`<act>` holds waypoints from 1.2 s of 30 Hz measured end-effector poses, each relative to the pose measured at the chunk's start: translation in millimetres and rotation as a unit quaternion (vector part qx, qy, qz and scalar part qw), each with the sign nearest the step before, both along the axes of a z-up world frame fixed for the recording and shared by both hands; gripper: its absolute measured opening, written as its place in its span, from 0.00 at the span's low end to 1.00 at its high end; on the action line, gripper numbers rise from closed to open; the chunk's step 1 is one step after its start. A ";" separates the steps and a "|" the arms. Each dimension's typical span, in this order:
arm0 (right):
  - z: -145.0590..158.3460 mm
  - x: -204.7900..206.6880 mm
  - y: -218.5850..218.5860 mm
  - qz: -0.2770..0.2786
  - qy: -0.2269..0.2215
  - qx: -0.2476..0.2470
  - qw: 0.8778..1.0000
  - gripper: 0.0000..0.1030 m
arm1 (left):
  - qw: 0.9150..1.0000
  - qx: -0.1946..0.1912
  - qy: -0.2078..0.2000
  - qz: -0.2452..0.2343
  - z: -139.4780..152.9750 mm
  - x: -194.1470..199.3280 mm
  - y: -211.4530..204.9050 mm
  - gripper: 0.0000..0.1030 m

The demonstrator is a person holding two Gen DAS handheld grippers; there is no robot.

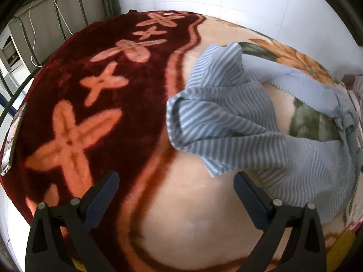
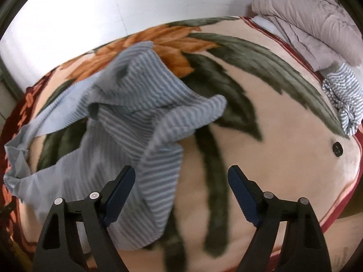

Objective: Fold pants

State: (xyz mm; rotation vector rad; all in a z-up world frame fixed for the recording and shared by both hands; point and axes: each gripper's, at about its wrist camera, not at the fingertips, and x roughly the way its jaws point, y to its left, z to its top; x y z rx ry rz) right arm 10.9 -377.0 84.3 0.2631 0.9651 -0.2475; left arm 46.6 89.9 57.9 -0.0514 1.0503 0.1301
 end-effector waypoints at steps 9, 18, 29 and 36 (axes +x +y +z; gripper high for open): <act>-9.2 22.9 10.5 0.029 0.025 -0.032 0.999 0.83 | 1.000 -0.015 0.005 -0.012 -10.3 5.4 -5.2 1.00; -29.1 30.4 -3.0 0.032 0.048 0.015 0.998 0.20 | 1.000 -0.003 -0.008 -0.028 -25.3 27.5 -22.4 0.96; 17.1 9.1 -23.2 0.008 -0.015 0.002 1.000 0.08 | 0.996 -0.033 -0.040 -0.074 -0.1 24.9 -42.8 0.25; 44.4 -20.3 -31.9 -0.014 -0.034 -0.033 0.999 0.03 | 0.994 -0.056 -0.053 -0.080 42.4 -1.7 -36.3 0.22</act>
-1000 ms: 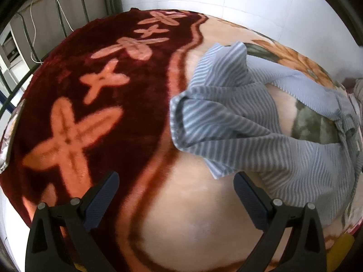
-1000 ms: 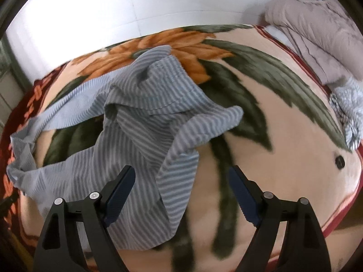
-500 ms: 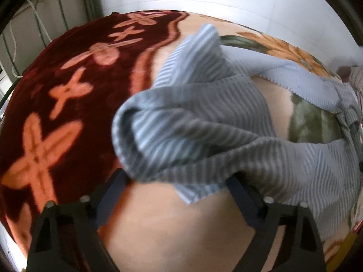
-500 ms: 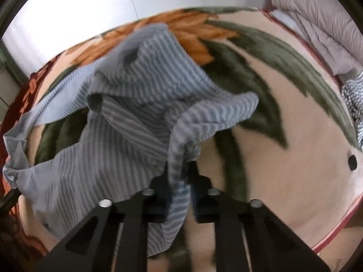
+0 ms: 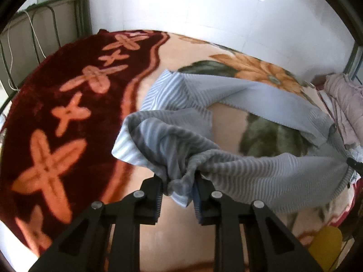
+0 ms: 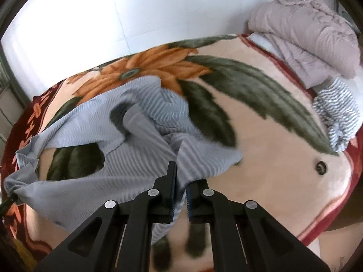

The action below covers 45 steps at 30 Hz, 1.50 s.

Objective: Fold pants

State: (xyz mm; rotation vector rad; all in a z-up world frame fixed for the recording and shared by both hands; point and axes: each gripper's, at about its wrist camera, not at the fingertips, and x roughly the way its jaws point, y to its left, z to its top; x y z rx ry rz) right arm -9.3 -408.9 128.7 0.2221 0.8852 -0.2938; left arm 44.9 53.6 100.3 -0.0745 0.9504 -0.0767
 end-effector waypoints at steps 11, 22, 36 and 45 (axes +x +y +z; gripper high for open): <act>-10.4 -41.6 -50.1 -0.045 0.022 -0.004 0.999 0.03 | 0.998 0.010 0.055 -0.028 -4.4 -27.9 -14.2 0.34; -34.9 -56.2 -71.9 -0.088 0.055 -0.018 0.994 0.03 | 0.998 0.019 0.067 -0.010 -8.8 -41.3 3.2 0.68; -56.4 -58.3 -56.3 -0.043 0.094 -0.024 0.994 0.40 | 0.993 -0.005 0.117 0.033 -62.2 -16.4 23.5 0.70; -68.9 -51.9 -55.7 -0.049 0.093 0.011 0.994 0.48 | 0.995 -0.016 0.090 0.039 -66.9 -2.1 8.7 0.70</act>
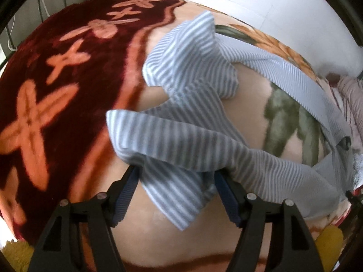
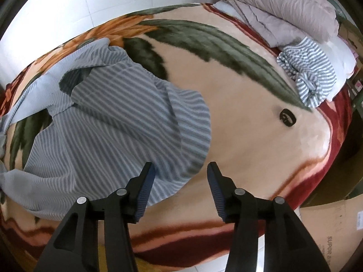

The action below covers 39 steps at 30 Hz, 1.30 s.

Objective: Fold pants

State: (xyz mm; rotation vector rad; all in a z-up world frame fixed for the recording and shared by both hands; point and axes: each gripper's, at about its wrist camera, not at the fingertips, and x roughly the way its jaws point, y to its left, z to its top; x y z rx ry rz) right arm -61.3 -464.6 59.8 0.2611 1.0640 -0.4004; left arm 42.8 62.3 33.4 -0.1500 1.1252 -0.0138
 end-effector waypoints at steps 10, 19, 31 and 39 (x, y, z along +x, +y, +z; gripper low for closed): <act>-23.4 18.6 11.0 -0.004 0.005 0.044 0.999 0.14 | 0.999 0.037 -0.024 -0.018 20.5 -1.8 -9.3 0.14; 25.5 -14.3 27.9 0.036 -0.030 0.014 0.999 0.06 | 0.997 0.053 -0.050 0.015 84.1 -42.0 34.8 0.13; 21.5 -33.6 30.4 0.055 0.030 -0.046 0.997 0.09 | 0.998 0.049 -0.049 0.013 80.3 -60.0 44.6 0.41; 57.8 -18.2 31.9 0.062 -0.004 -0.064 0.996 0.31 | 0.998 0.045 -0.048 -0.020 84.7 -33.4 17.7 0.57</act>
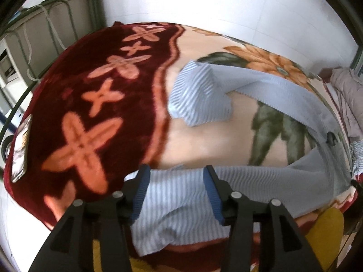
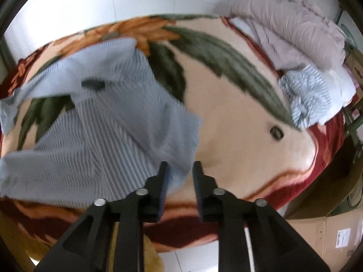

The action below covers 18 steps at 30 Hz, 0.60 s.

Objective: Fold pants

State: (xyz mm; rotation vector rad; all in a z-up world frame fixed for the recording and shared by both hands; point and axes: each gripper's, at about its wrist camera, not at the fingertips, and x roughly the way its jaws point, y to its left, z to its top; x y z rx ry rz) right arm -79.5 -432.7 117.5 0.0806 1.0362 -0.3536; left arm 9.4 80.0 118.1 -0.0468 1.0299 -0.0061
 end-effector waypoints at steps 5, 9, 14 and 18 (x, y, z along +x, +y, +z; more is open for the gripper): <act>19.9 27.1 8.2 0.019 -0.036 0.018 0.999 0.52 | 1.000 0.020 -0.018 -0.009 4.3 24.2 -18.6 0.76; 12.5 58.5 26.5 0.045 -0.030 0.038 0.998 0.53 | 1.000 0.011 -0.014 -0.017 -4.2 46.7 -31.9 0.76; -4.9 104.1 47.8 0.075 -0.024 0.036 0.996 0.53 | 0.999 0.012 -0.026 -0.034 -23.0 72.7 -52.9 0.81; -23.0 139.0 54.5 0.078 -0.009 0.030 0.996 0.54 | 1.000 0.008 -0.003 -0.030 -51.0 101.5 -67.6 0.81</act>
